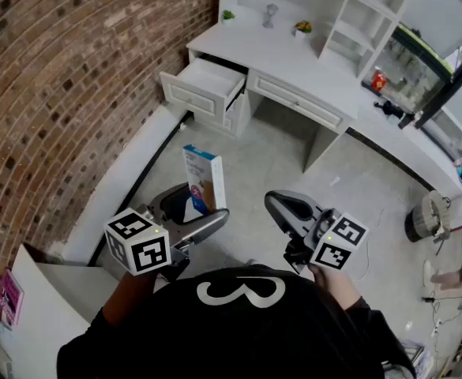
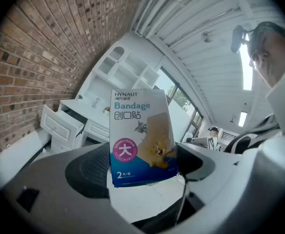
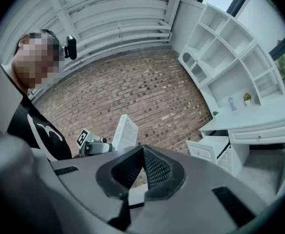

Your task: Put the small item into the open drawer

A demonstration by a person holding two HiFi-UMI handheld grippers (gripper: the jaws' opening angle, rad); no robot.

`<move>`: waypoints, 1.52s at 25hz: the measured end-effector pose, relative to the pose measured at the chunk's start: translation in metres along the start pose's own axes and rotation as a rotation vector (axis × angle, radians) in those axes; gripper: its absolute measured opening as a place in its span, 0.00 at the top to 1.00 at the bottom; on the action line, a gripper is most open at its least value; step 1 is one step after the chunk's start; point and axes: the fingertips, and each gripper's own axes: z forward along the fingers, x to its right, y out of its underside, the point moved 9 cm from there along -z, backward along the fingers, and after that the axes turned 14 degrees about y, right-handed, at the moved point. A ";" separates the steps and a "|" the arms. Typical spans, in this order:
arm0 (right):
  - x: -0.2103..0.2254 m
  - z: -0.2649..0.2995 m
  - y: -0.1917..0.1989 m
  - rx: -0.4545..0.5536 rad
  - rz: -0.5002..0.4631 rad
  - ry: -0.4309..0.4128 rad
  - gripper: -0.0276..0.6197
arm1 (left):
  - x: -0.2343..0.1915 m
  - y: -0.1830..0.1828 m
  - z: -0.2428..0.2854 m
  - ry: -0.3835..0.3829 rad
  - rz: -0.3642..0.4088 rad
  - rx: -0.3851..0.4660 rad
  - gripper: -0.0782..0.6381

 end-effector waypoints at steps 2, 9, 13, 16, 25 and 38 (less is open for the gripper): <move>-0.005 -0.005 0.001 -0.005 -0.004 0.003 0.95 | 0.004 0.002 -0.003 -0.004 0.002 0.001 0.30; -0.010 -0.008 -0.002 -0.009 -0.020 0.013 0.95 | 0.005 0.005 -0.008 -0.006 0.006 0.001 0.30; -0.004 0.000 0.001 -0.008 -0.022 0.003 0.94 | 0.001 0.006 -0.007 -0.027 0.011 0.009 0.30; 0.004 0.015 0.001 0.004 -0.006 -0.021 0.94 | -0.008 0.003 -0.007 -0.053 0.014 0.005 0.30; 0.053 0.094 -0.010 -0.021 0.050 -0.095 0.94 | -0.071 -0.025 0.001 -0.148 -0.022 -0.012 0.30; 0.170 0.203 -0.040 -0.093 0.144 -0.144 0.94 | -0.196 -0.085 0.081 -0.157 -0.101 -0.063 0.30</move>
